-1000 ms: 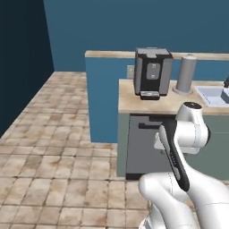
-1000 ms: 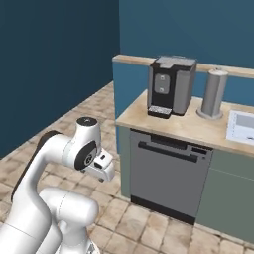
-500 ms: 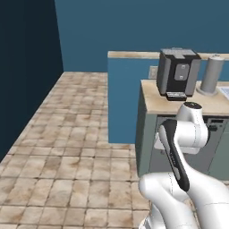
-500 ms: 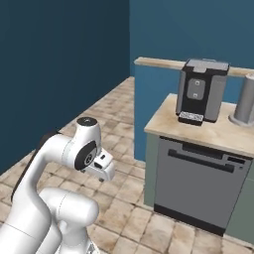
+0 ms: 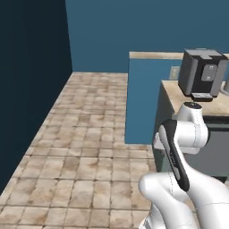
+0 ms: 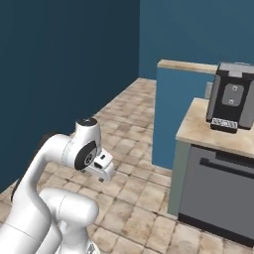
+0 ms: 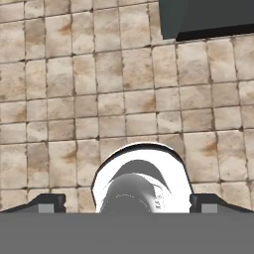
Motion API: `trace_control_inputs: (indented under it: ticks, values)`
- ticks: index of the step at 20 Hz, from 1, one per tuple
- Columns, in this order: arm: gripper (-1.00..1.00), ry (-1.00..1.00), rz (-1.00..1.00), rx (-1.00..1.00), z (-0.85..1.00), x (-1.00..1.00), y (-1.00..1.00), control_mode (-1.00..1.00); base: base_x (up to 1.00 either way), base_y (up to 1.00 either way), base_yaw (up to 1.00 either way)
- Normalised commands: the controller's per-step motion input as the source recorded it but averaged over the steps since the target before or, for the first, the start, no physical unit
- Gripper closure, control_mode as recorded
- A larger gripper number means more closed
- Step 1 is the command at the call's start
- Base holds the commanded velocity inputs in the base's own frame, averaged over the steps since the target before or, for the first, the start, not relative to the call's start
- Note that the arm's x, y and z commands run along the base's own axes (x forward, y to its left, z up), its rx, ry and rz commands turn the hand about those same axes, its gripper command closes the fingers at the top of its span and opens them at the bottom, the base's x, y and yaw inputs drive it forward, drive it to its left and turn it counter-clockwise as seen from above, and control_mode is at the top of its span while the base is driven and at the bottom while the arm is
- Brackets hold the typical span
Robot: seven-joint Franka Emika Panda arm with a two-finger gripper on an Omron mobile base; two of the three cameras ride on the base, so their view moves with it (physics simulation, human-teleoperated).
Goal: Four empty soda cans are scattered around the kitchen. Gather all the cans and cluster them next to the stove for recycling.
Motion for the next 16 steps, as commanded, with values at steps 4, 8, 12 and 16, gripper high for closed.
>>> trace_control_inputs:
  ticks: [4, 8, 12, 16]
  values:
    - [-1.00, 0.00, 0.00, 0.00, 0.00, 0.00, 0.00, 1.00, 0.36, 0.62, 0.00]
    - [-1.00, 0.00, 0.00, 0.00, 0.00, 0.00, 0.00, 1.00, 0.40, 0.57, 0.00]
    - [-1.00, 0.00, 0.00, 0.00, 0.00, 0.00, 0.00, 1.00, 0.59, 0.40, -0.04]
    - [-1.00, 0.00, 0.00, 0.00, 0.00, 0.00, 0.00, 1.00, 0.66, 0.35, -0.03]
